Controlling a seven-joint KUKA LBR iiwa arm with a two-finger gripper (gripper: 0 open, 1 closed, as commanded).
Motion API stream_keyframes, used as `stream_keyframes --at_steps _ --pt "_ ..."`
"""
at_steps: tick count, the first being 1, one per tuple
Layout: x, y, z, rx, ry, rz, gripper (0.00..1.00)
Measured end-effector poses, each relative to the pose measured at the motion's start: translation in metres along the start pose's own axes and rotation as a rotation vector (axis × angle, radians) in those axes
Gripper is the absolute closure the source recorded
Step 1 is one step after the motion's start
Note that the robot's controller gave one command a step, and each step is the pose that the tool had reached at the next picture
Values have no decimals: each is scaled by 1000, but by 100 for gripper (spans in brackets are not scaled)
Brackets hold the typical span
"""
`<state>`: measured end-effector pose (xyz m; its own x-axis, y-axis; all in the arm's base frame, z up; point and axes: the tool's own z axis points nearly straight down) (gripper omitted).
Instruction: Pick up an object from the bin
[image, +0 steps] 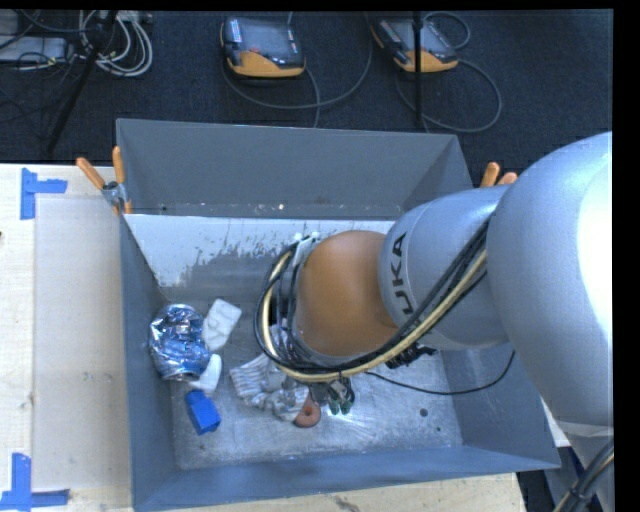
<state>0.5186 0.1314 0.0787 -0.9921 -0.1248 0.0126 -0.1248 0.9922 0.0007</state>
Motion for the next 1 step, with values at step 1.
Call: stream_keyframes --at_steps 1 --pt "-1 -7 -136 0 -13 -29 100"
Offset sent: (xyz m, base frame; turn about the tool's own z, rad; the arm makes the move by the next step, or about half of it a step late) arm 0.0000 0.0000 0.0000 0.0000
